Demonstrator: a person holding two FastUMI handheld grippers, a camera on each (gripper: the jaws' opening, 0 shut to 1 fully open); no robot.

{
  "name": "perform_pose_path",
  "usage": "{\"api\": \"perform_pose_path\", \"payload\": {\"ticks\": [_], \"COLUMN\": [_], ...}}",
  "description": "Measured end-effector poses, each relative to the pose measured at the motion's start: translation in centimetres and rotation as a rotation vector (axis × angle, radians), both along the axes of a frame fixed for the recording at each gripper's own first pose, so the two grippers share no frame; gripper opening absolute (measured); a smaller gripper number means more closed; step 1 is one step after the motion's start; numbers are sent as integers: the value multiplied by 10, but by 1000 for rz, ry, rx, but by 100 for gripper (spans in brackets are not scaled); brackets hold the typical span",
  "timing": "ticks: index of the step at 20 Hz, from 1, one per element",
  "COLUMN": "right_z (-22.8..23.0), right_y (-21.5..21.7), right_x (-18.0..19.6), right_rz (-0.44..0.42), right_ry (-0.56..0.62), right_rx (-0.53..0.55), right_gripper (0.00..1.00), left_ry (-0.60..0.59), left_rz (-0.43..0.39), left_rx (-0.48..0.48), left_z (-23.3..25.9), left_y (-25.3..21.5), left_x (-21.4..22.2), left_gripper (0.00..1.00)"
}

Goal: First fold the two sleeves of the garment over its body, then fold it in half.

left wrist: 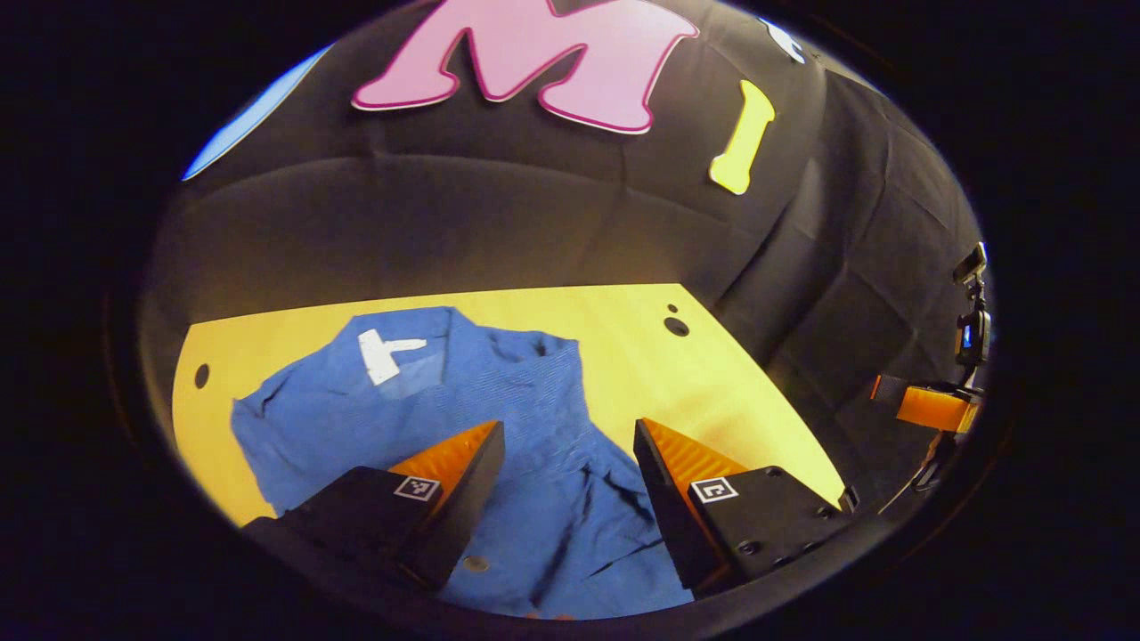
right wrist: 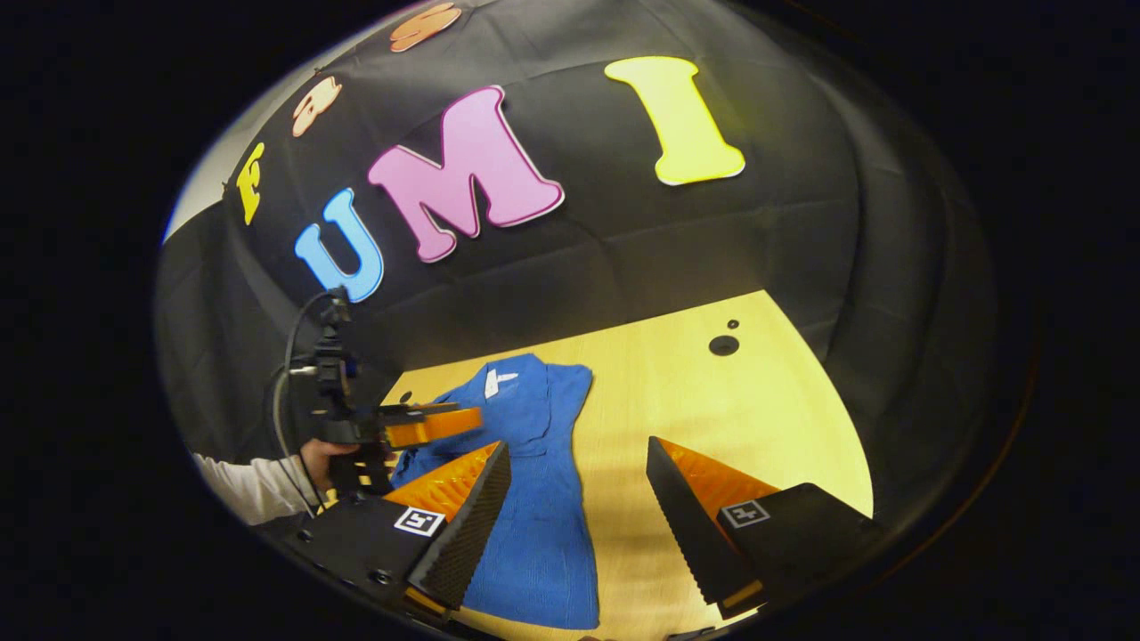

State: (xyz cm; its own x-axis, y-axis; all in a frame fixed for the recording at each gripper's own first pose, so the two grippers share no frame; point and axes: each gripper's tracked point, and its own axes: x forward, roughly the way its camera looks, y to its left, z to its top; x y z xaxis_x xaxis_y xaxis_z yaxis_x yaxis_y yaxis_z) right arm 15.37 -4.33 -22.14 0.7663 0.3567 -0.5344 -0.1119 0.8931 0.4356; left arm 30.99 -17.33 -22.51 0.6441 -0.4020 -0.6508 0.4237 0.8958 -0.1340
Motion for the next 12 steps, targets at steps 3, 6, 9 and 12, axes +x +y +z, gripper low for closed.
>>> {"api": "perform_pose_path", "payload": {"ticks": [3,6,9,12], "right_z": [-21,-50,-69,-91], "right_y": [26,43,69,84], "right_x": [-12,-38,-62,-90], "right_rz": [43,67,95,138], "right_ry": [78,181,267,351], "right_rx": [4,-23,-35,-80], "right_gripper": [97,97,97,97], "left_ry": [63,163,291,410], "left_rz": [114,256,371,465], "left_rx": [113,195,153,149], "left_z": [-12,-36,-62,-87], "left_y": [79,151,189,223], "left_x": [-58,-125,-182,-226], "left_gripper": [85,85,85,85]}}
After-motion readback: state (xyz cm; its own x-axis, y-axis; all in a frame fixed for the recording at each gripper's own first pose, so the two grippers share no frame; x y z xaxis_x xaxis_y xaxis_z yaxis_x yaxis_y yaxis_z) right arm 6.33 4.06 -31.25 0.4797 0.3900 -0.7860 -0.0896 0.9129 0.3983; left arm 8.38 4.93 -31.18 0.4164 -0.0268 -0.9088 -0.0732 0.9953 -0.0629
